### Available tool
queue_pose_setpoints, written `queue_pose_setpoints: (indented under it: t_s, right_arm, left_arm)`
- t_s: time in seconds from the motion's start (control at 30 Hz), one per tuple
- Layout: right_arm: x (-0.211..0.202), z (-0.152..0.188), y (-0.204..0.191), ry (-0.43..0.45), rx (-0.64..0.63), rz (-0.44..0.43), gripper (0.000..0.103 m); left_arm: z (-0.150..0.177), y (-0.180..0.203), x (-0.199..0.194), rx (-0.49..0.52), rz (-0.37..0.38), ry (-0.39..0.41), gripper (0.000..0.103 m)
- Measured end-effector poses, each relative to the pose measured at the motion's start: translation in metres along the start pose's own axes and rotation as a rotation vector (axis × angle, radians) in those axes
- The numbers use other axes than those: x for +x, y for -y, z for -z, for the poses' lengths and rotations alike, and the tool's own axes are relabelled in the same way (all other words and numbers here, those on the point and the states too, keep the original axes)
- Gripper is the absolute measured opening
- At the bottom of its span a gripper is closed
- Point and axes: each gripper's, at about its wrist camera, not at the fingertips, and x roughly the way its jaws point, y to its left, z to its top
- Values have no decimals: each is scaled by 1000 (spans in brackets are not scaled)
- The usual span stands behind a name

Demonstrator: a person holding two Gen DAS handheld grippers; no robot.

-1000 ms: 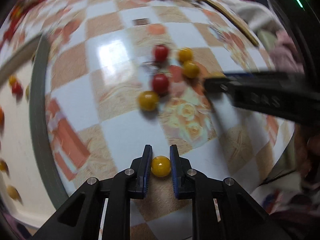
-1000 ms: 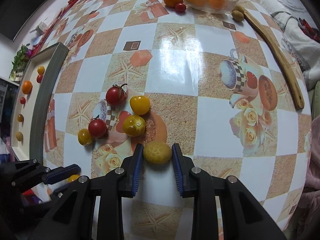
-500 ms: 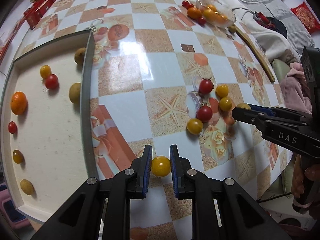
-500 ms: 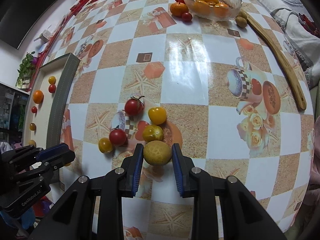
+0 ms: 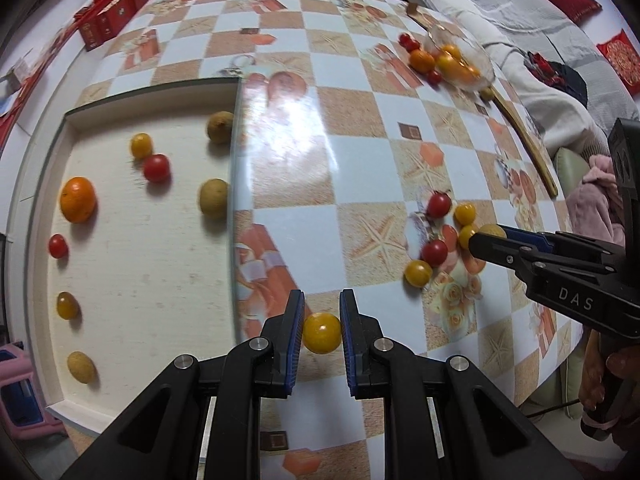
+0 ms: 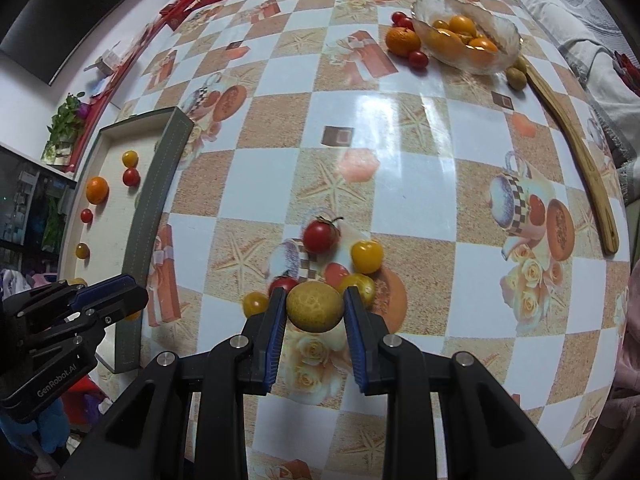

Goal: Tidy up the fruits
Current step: 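Carry the yellow tomato and brown-green fruit into the cream tray and open both tools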

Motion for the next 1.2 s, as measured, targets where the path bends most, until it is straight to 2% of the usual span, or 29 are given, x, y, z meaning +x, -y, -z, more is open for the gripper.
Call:
queue_pose_setpoints:
  t_s: [0.33,0.73,1.2]
  right_arm:
    - [0,-17,-45,4,-98,-29,31]
    - [9,-27,-105,-11,-215,-71,31]
    - [26,-46,-168,-33,-331,-121,31]
  left_arm:
    - [6,-40,-23,-94,-38,55,19]
    - [26,-102,-36,-226,-108,82,19]
    - [30,-136,-30,-281,-140,90,19]
